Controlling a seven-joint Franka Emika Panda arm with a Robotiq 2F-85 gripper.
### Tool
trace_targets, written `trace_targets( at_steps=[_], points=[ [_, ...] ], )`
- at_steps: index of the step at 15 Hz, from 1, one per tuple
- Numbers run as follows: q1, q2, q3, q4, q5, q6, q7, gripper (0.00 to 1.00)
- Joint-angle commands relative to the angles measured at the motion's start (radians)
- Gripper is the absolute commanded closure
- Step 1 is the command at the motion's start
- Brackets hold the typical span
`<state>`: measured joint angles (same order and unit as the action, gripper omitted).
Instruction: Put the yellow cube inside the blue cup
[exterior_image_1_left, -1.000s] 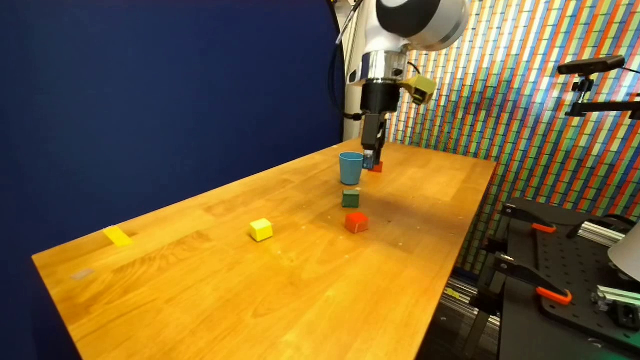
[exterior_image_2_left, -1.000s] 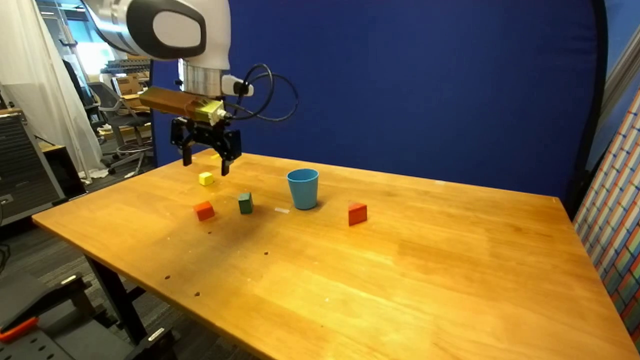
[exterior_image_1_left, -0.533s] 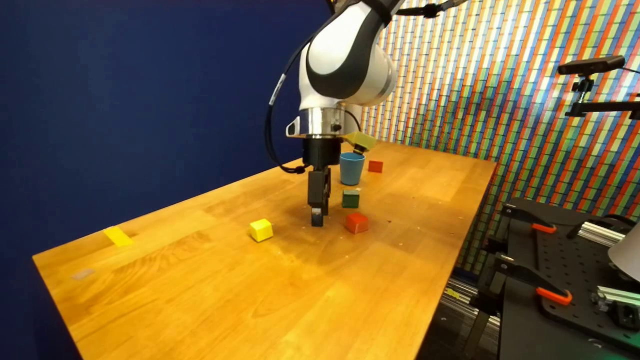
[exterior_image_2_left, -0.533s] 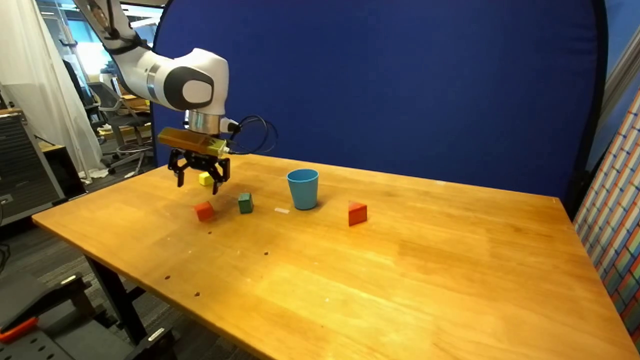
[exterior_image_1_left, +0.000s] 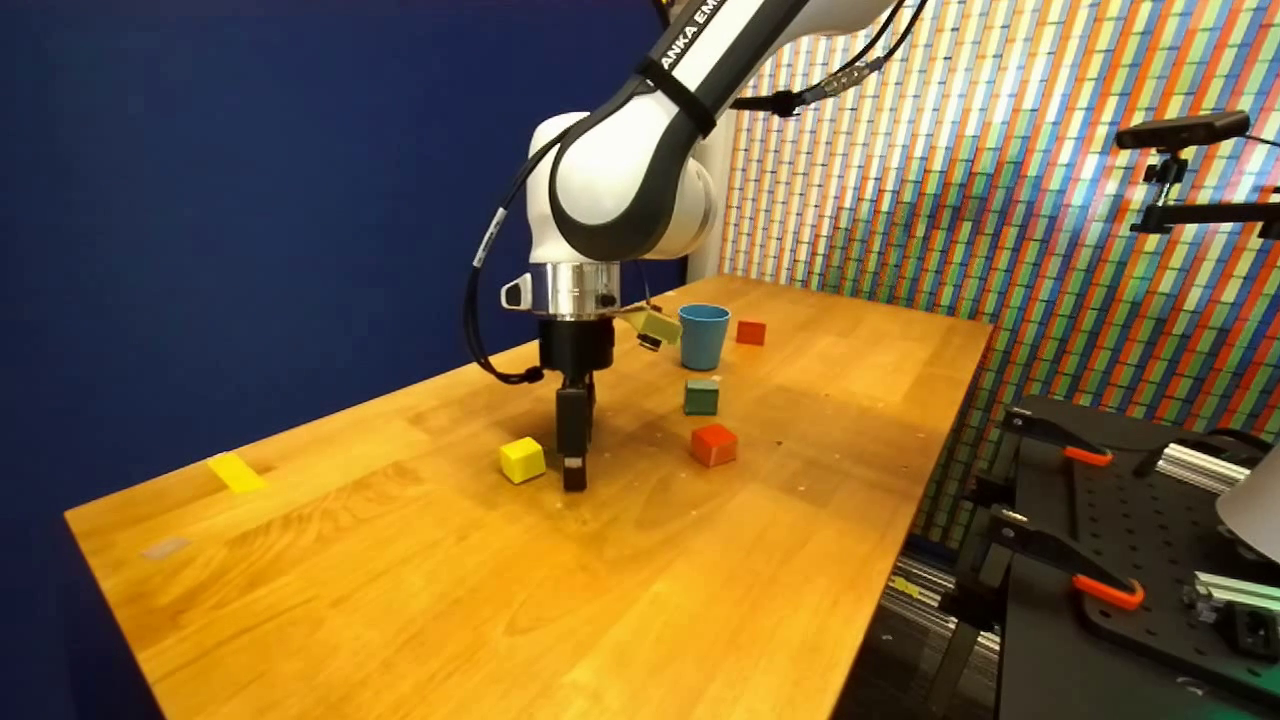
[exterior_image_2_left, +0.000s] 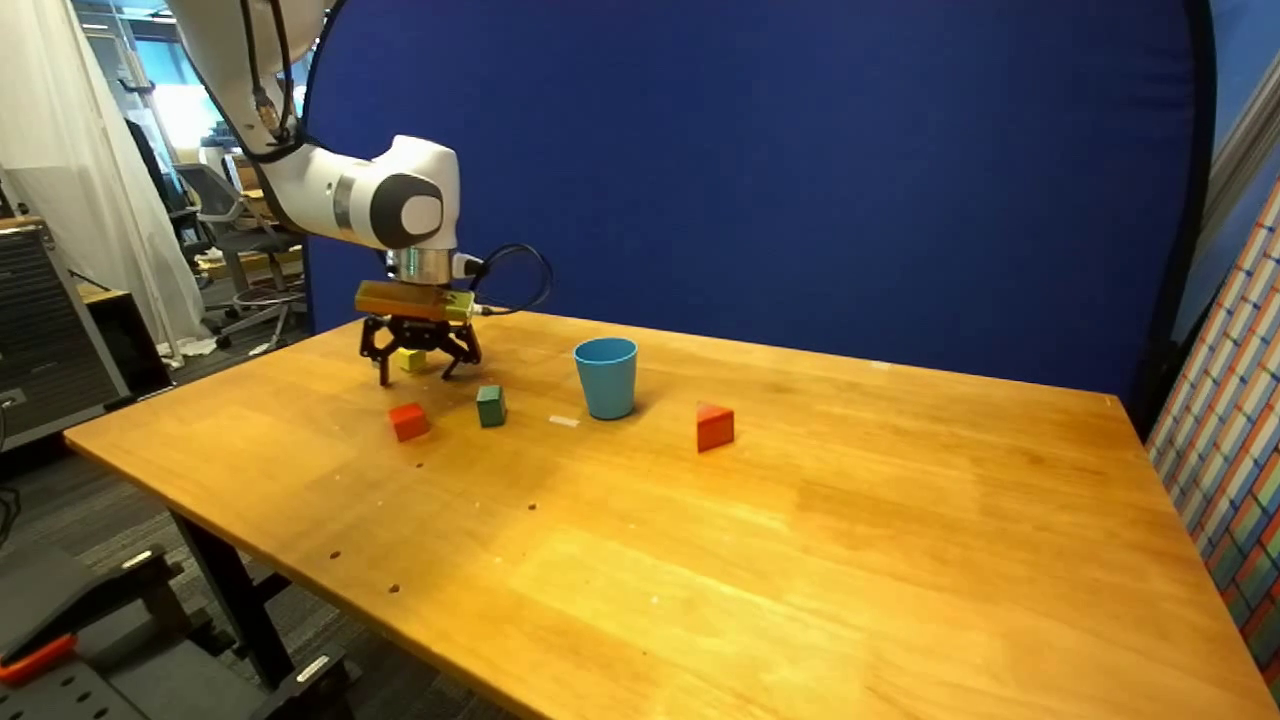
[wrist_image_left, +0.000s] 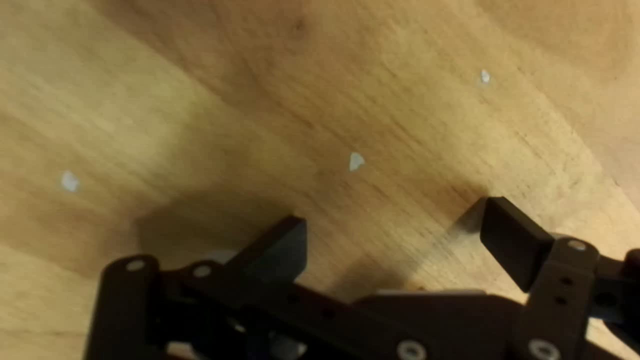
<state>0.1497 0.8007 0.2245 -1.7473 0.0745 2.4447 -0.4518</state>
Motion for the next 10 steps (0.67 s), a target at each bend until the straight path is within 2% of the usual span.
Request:
trace_targets(
  at_steps=[1, 10],
  points=[
    [0.022, 0.070, 0.020, 0.112, -0.061, -0.001, 0.017, 0.00],
    [0.083, 0.082, 0.030, 0.198, -0.110, -0.009, 0.031, 0.00]
  ],
)
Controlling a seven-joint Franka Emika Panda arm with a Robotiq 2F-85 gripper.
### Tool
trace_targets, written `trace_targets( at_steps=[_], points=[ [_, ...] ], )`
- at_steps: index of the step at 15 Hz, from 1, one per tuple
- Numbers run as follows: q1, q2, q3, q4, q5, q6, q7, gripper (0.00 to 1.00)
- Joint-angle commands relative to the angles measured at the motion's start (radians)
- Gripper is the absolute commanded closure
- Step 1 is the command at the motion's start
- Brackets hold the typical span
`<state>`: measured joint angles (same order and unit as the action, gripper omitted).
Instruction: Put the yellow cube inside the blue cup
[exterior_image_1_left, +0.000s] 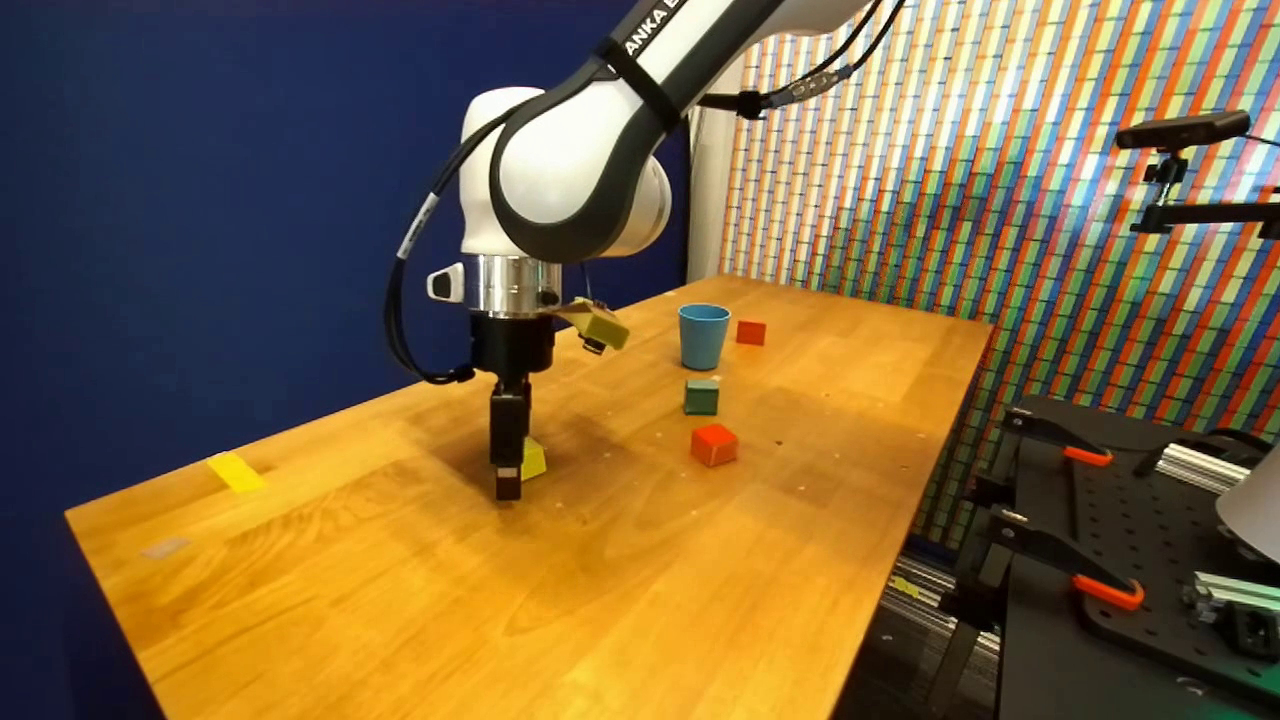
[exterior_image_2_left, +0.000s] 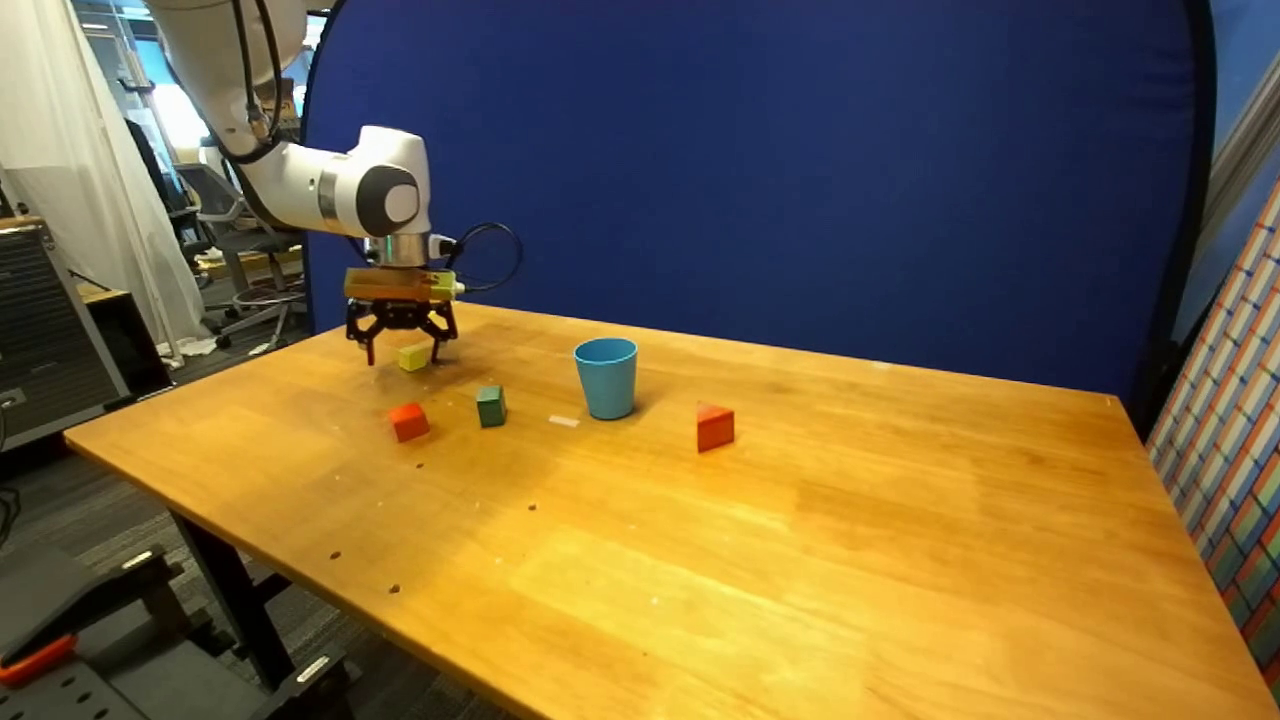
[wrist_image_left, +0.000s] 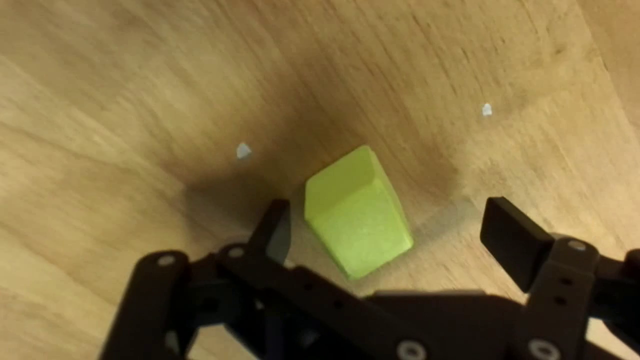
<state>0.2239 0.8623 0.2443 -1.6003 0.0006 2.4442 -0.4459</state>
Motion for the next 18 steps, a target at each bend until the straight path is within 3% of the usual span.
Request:
trace_targets(
  at_steps=[1, 7, 8, 9, 14, 18],
  points=[
    [0.015, 0.018, 0.005, 0.053, -0.041, -0.009, 0.029, 0.00],
    [0.015, 0.004, -0.009, 0.049, -0.054, -0.014, 0.060, 0.00],
    [0.015, 0.002, -0.013, 0.046, -0.056, -0.012, 0.066, 0.25],
    [0.019, 0.000, -0.019, 0.043, -0.062, -0.009, 0.073, 0.25],
    [0.020, -0.005, -0.033, 0.036, -0.084, -0.004, 0.096, 0.66],
    [0.024, -0.016, -0.064, 0.032, -0.116, -0.013, 0.134, 0.92]
  ],
)
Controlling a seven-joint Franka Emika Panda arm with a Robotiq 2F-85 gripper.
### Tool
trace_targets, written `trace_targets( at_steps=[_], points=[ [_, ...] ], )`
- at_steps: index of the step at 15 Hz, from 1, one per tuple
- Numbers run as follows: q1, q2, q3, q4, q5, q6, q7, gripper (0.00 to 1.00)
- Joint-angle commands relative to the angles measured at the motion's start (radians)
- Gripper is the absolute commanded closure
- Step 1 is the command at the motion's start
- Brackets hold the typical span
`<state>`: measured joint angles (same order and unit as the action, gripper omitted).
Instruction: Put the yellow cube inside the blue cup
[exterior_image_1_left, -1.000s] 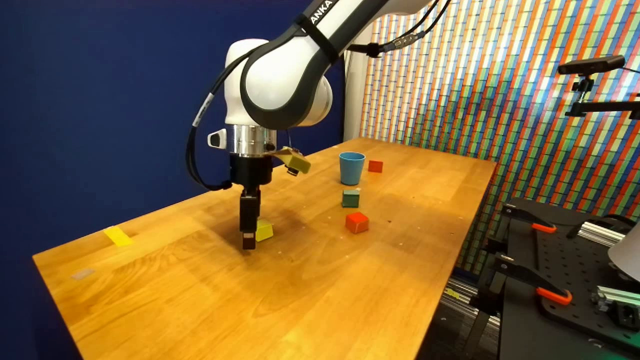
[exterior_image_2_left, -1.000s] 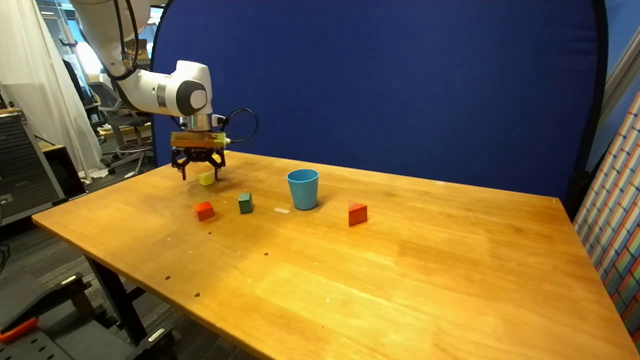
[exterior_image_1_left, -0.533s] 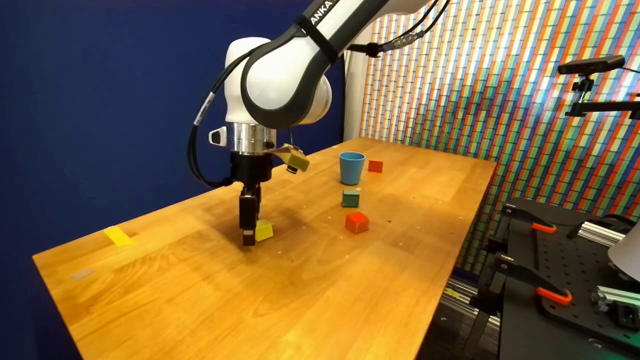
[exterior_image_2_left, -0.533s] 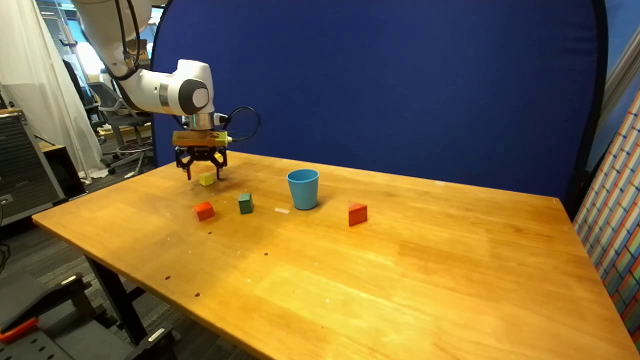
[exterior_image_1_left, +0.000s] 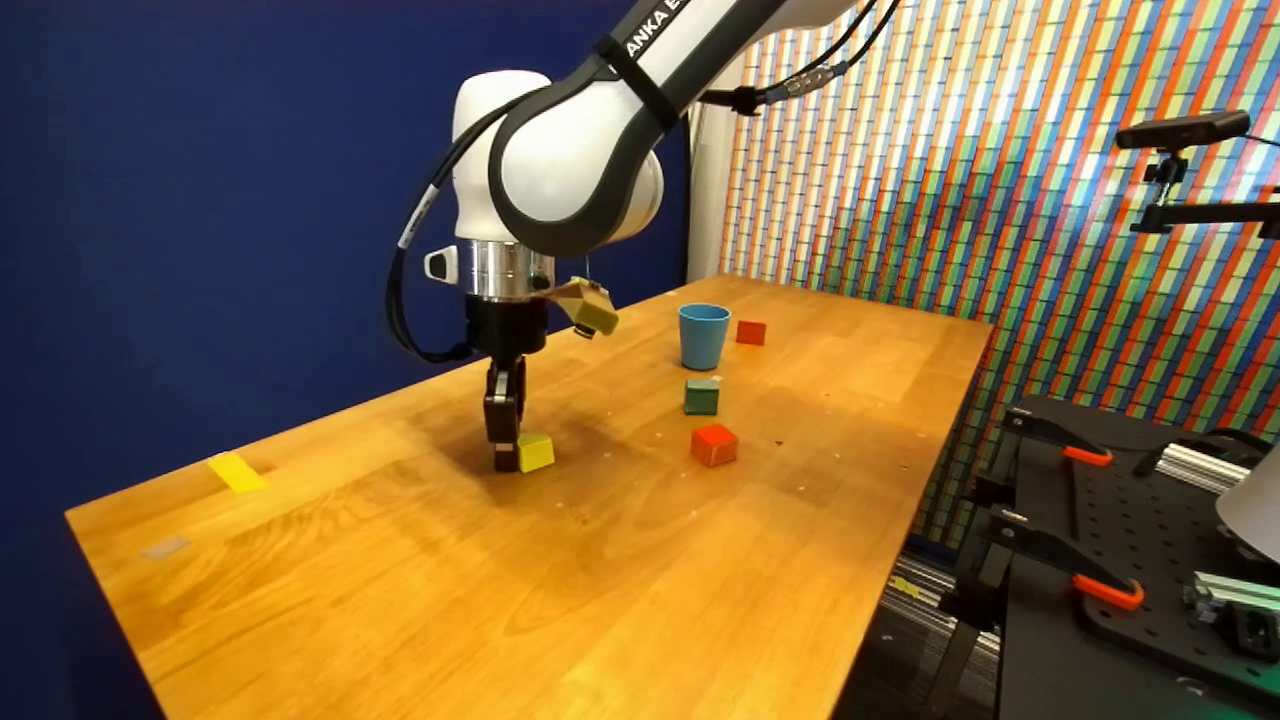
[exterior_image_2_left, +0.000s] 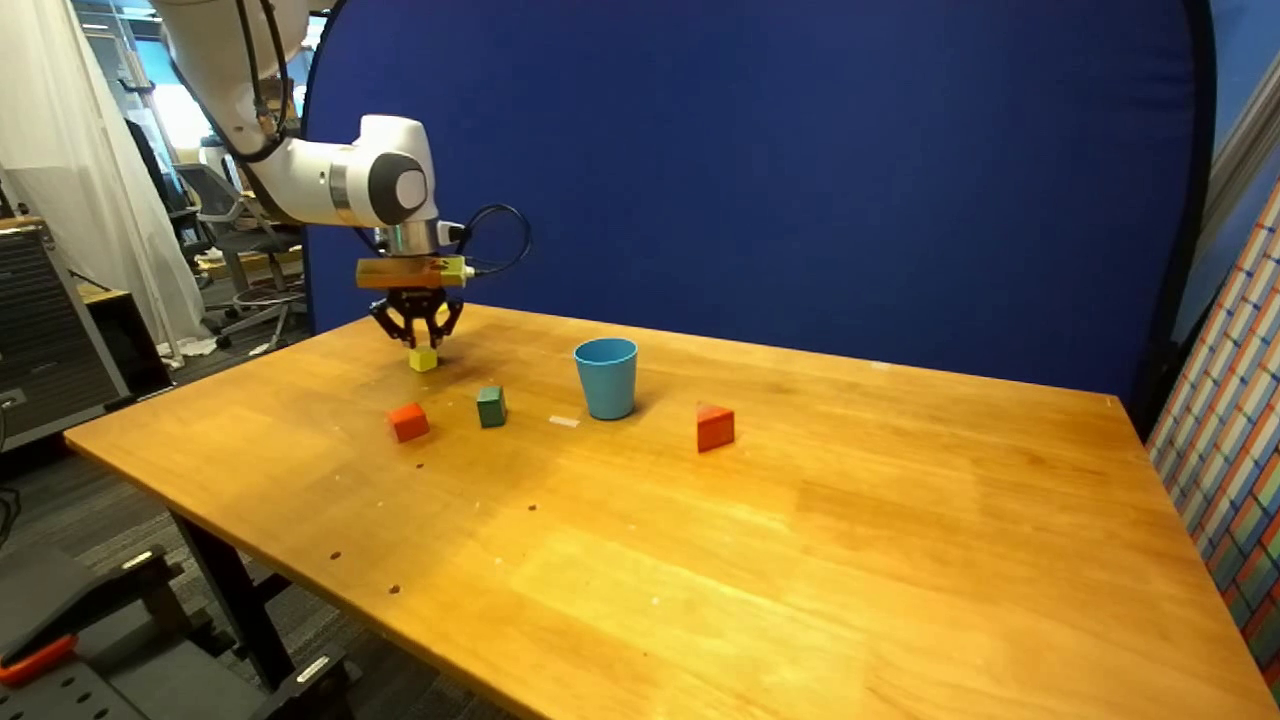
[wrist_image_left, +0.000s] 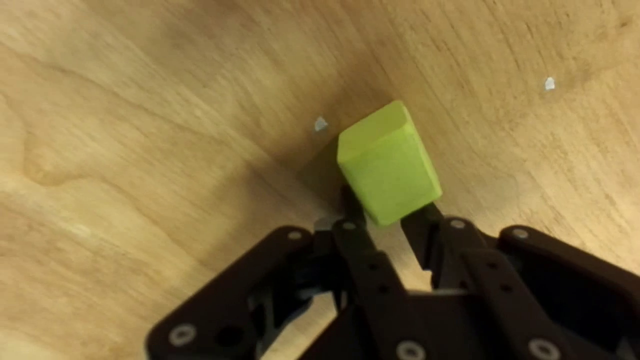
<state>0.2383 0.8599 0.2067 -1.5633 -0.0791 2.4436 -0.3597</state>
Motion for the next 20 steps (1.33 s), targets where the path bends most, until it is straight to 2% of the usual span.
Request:
trace_targets(
  at_steps=[1, 3, 4, 5, 11, 12, 14, 20],
  points=[
    [0.007, -0.019, -0.036, -0.008, -0.042, -0.015, 0.062, 0.94],
    [0.002, -0.028, -0.055, -0.012, -0.050, -0.020, 0.093, 1.00],
    [0.001, -0.031, -0.061, -0.014, -0.051, -0.027, 0.103, 0.93],
    [0.004, -0.031, -0.071, -0.015, -0.055, -0.024, 0.114, 0.92],
    [-0.001, -0.053, -0.099, -0.007, -0.058, -0.057, 0.165, 0.92],
    [-0.008, -0.065, -0.101, -0.005, -0.048, -0.079, 0.177, 0.68],
    [-0.014, -0.088, -0.111, -0.006, -0.057, -0.135, 0.178, 0.64],
    [-0.073, -0.131, -0.092, -0.016, -0.031, -0.283, 0.114, 0.17]
  ],
)
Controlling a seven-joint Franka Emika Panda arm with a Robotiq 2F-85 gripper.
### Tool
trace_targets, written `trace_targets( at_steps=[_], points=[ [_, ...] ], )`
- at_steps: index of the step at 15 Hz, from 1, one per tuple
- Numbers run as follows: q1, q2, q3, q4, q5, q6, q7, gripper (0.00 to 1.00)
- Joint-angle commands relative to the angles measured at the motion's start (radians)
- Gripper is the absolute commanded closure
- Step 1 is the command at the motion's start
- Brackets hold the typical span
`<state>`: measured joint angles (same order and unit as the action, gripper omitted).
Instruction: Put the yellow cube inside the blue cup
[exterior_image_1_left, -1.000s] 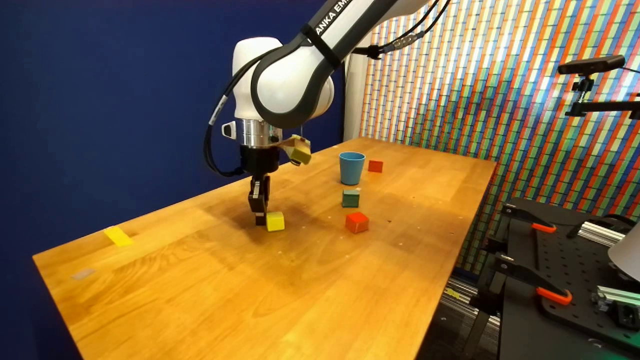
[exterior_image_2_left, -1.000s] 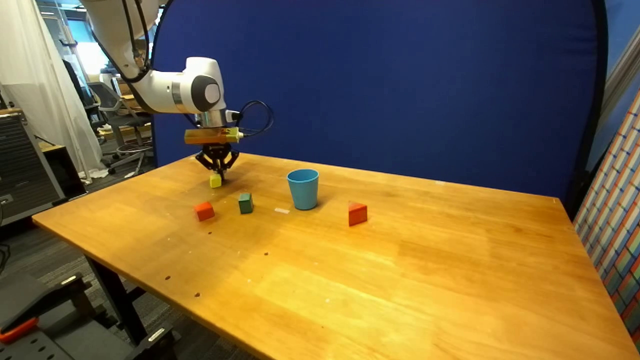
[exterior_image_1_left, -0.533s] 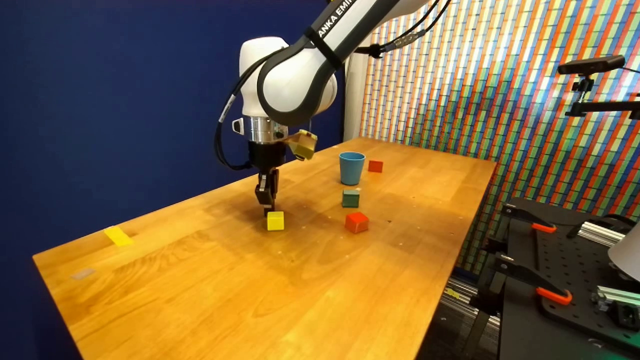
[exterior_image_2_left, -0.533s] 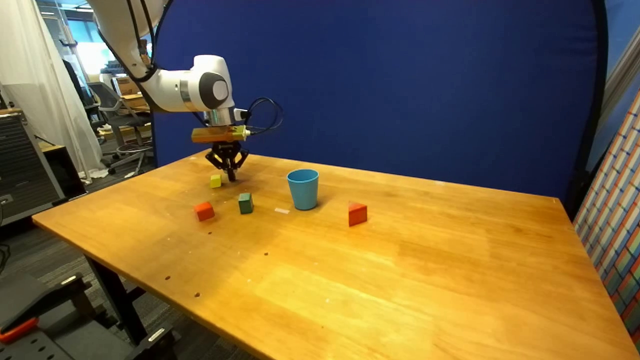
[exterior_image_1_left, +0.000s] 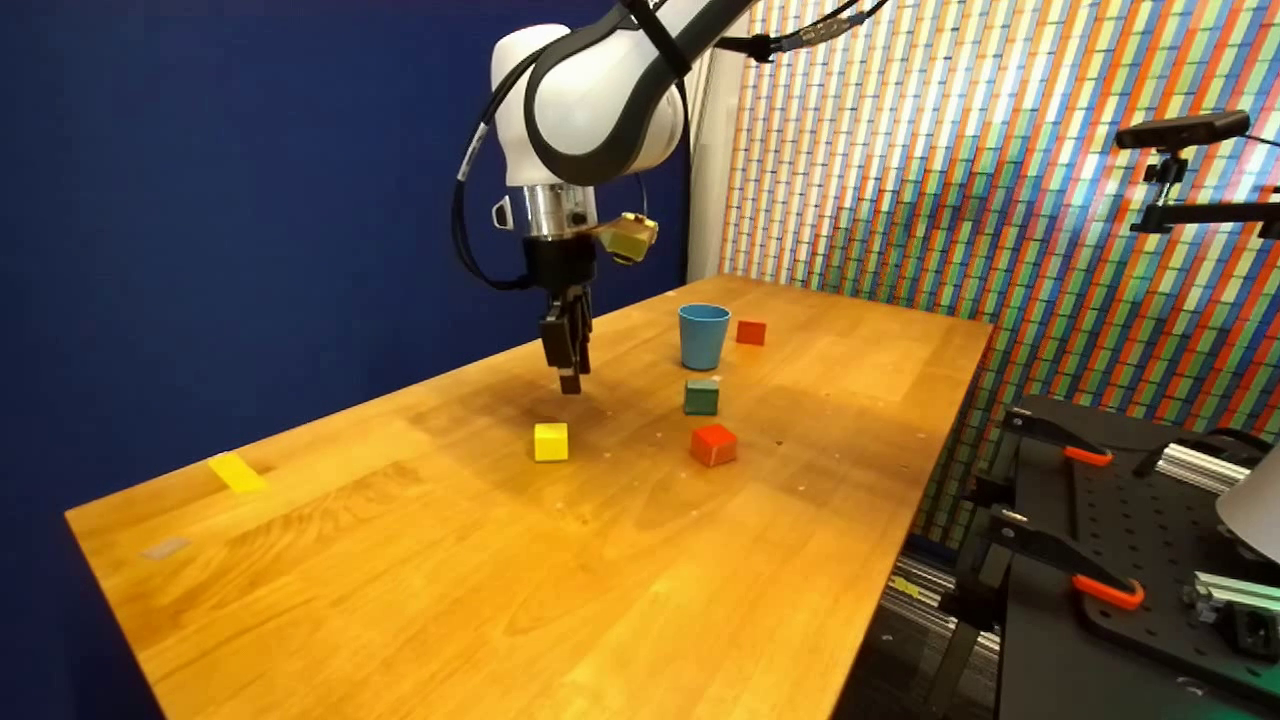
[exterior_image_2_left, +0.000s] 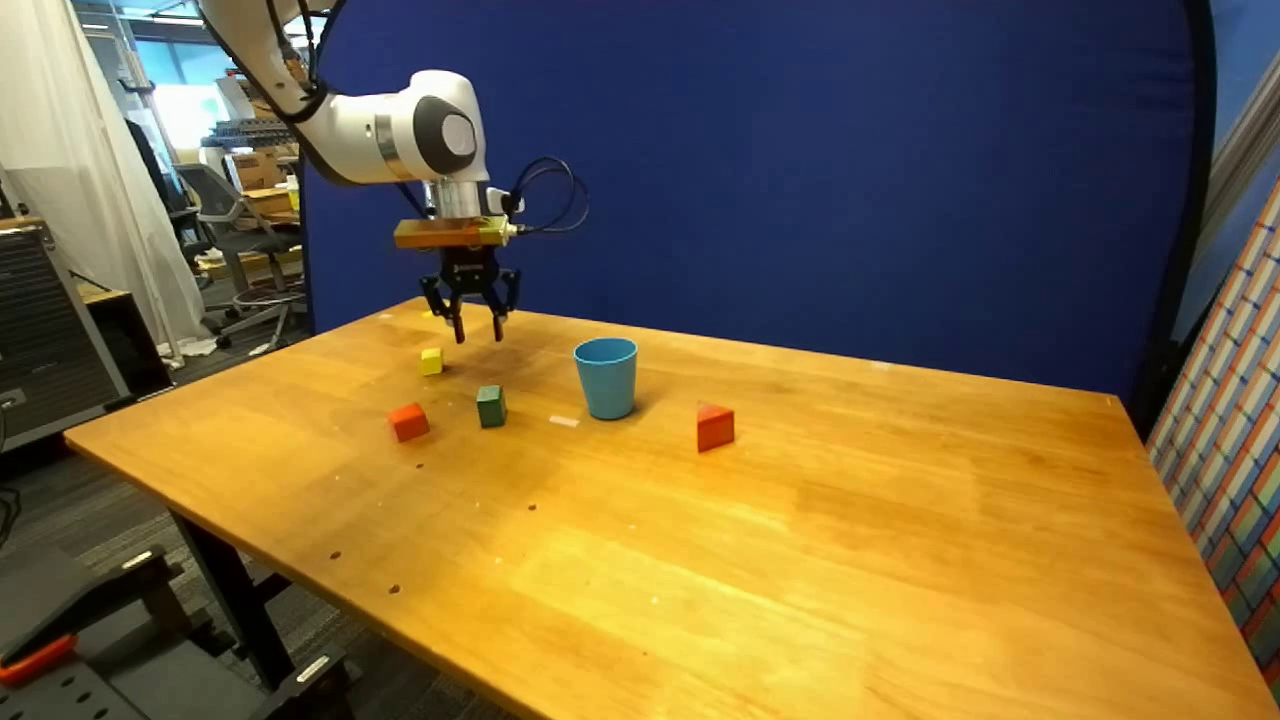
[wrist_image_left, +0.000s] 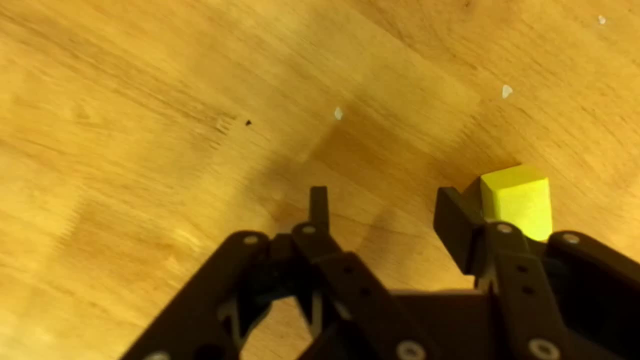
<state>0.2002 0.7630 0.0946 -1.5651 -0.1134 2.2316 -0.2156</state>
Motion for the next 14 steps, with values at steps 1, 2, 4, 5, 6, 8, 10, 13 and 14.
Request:
trace_targets(
  at_steps=[1, 2, 4, 5, 6, 8, 10, 13, 14],
  points=[
    [-0.044, -0.034, 0.025, -0.016, 0.007, -0.094, -0.040, 0.10],
    [-0.054, -0.034, 0.033, -0.018, 0.018, -0.113, -0.049, 0.02],
    [-0.068, -0.029, 0.046, -0.023, 0.040, -0.167, -0.049, 0.00],
    [-0.077, -0.031, 0.056, -0.034, 0.054, -0.180, -0.060, 0.00],
    [-0.083, -0.031, 0.065, -0.039, 0.066, -0.197, -0.066, 0.00],
    [-0.088, -0.032, 0.084, -0.049, 0.096, -0.240, -0.072, 0.00],
    [-0.084, -0.035, 0.100, -0.056, 0.122, -0.268, -0.070, 0.00],
    [-0.059, -0.041, 0.114, -0.074, 0.118, -0.197, -0.055, 0.00],
    [-0.048, -0.035, 0.117, -0.076, 0.106, -0.158, -0.055, 0.00]
  ],
)
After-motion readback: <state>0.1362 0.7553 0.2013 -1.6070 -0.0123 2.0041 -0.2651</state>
